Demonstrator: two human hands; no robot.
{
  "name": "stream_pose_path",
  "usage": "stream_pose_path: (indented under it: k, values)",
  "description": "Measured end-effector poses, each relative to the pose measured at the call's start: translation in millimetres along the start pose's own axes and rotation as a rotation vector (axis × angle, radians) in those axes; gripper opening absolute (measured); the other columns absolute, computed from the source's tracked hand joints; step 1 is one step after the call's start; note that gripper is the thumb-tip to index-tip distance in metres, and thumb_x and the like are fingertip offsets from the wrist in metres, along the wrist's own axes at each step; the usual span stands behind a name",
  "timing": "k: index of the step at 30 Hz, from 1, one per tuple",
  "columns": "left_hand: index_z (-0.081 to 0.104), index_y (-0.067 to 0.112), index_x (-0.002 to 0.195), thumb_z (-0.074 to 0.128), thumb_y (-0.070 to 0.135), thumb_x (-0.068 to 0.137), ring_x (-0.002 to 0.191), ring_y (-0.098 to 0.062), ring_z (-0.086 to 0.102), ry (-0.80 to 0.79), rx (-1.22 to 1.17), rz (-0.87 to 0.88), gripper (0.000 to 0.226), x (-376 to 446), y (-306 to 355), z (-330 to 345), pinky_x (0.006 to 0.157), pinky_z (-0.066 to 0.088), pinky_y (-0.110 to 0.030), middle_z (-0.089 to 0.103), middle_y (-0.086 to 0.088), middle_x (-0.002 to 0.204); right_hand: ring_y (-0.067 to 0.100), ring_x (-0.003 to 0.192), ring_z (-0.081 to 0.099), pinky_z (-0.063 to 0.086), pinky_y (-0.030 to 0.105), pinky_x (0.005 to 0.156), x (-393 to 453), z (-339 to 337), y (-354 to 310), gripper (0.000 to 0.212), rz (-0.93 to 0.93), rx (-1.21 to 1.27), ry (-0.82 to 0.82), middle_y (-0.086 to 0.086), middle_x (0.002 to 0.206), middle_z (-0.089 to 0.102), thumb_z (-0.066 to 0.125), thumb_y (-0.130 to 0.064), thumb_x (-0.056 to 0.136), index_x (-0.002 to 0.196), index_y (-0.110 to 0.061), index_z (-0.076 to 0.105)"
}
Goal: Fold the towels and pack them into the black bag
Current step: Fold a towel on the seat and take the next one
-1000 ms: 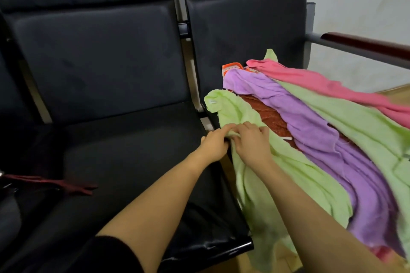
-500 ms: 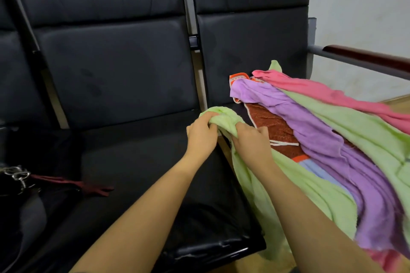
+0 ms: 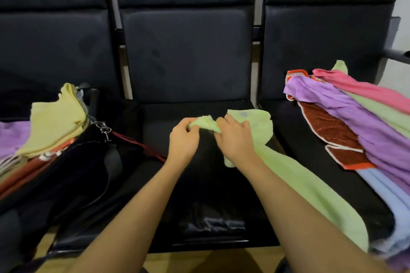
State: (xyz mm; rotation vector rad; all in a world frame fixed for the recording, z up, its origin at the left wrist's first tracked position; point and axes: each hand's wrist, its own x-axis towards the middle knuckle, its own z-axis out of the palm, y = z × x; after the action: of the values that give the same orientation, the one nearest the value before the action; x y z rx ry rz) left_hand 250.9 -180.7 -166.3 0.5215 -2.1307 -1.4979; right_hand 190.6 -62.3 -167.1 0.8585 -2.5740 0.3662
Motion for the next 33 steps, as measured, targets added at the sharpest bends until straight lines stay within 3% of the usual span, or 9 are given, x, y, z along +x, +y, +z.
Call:
stream_pose_path:
  k: [6, 9, 13, 15, 18, 25, 29, 31, 33]
  values:
    - [0.064, 0.013, 0.107, 0.061, 0.025, 0.087, 0.093, -0.017, 0.062, 0.078, 0.052, -0.126, 0.023, 2, -21, -19, 0.082, 0.050, -0.029, 0.067, 0.000, 0.100, 0.018, 0.113, 0.047, 0.025, 0.041, 0.094, -5, 16, -2, 0.057, -0.019, 0.045, -0.418, -0.006, 0.120, 0.050, 0.032, -0.068, 0.089, 0.119, -0.029, 0.060]
    - [0.058, 0.010, 0.119, 0.046, 0.001, 0.085, 0.101, -0.029, 0.060, 0.034, 0.246, -0.113, 0.038, 0, -36, -19, 0.085, 0.050, -0.036, 0.062, -0.012, 0.111, 0.016, 0.111, 0.047, 0.020, 0.042, 0.101, -10, 18, 10, 0.056, 0.054, 0.105, -0.487, -0.007, 0.115, 0.051, 0.021, -0.062, 0.094, 0.101, -0.028, 0.064]
    - [0.053, 0.012, 0.128, 0.041, 0.002, 0.089, 0.108, -0.028, 0.054, -0.053, 0.529, -0.104, 0.042, 5, -54, -17, 0.079, 0.042, -0.031, 0.046, -0.007, 0.129, 0.017, 0.095, 0.052, 0.021, 0.038, 0.099, -13, 27, 15, 0.051, 0.093, 0.128, -0.550, -0.005, 0.090, 0.051, 0.016, -0.047, 0.099, 0.077, -0.018, 0.051]
    - [0.049, 0.012, 0.130, 0.041, 0.002, 0.089, 0.100, -0.028, 0.056, -0.097, 0.702, -0.079, 0.042, 7, -60, -17, 0.075, 0.042, -0.032, 0.043, -0.006, 0.130, 0.018, 0.118, 0.047, 0.014, 0.043, 0.110, -17, 37, 12, 0.050, 0.065, 0.126, -0.686, -0.004, 0.115, 0.055, 0.015, -0.045, 0.100, 0.103, -0.021, 0.059]
    - [0.046, 0.007, 0.129, 0.039, 0.005, 0.092, 0.095, -0.030, 0.056, -0.136, 0.797, -0.062, 0.038, 14, -69, -17, 0.077, 0.043, -0.035, 0.042, -0.010, 0.127, 0.013, 0.147, -0.003, -0.009, 0.044, 0.117, -19, 60, 12, 0.056, 0.047, 0.035, -0.797, -0.008, 0.160, 0.001, 0.009, -0.048, 0.101, 0.153, -0.028, 0.013]
    - [0.046, 0.010, 0.123, 0.043, 0.027, 0.096, 0.114, -0.030, 0.037, -0.032, 0.899, -0.026, 0.033, 28, -83, -18, 0.099, 0.031, -0.037, 0.037, -0.012, 0.129, 0.012, 0.144, -0.021, -0.017, 0.044, 0.116, 4, 97, 14, 0.057, 0.155, -0.007, -0.676, -0.011, 0.157, -0.021, 0.004, -0.050, 0.100, 0.151, -0.029, -0.010]
    - [0.051, 0.008, 0.117, 0.041, 0.047, 0.095, 0.109, -0.027, 0.042, 0.065, 0.974, 0.032, 0.045, 27, -81, -9, 0.092, 0.035, -0.035, 0.044, -0.010, 0.121, 0.020, 0.141, 0.020, 0.011, 0.040, 0.113, 5, 92, 10, 0.048, 0.171, 0.052, -0.345, 0.001, 0.156, 0.022, 0.018, -0.038, 0.103, 0.146, -0.020, 0.031]
    - [0.050, 0.007, 0.115, 0.043, 0.053, 0.092, 0.110, -0.029, 0.046, 0.030, 1.029, -0.023, 0.052, 26, -79, -3, 0.093, 0.036, -0.037, 0.047, -0.012, 0.121, 0.023, 0.117, 0.042, 0.027, 0.035, 0.096, 5, 86, 8, 0.032, 0.216, -0.067, -0.140, 0.005, 0.130, 0.047, 0.030, -0.026, 0.102, 0.126, -0.014, 0.047]
    - [0.050, 0.005, 0.115, 0.045, 0.047, 0.093, 0.113, -0.031, 0.046, -0.039, 1.085, -0.121, 0.048, 24, -77, 2, 0.097, 0.035, -0.039, 0.048, -0.014, 0.125, 0.024, 0.104, 0.045, 0.029, 0.034, 0.089, 3, 81, 7, 0.025, 0.271, -0.166, -0.143, 0.004, 0.114, 0.053, 0.040, -0.029, 0.098, 0.112, -0.011, 0.050]
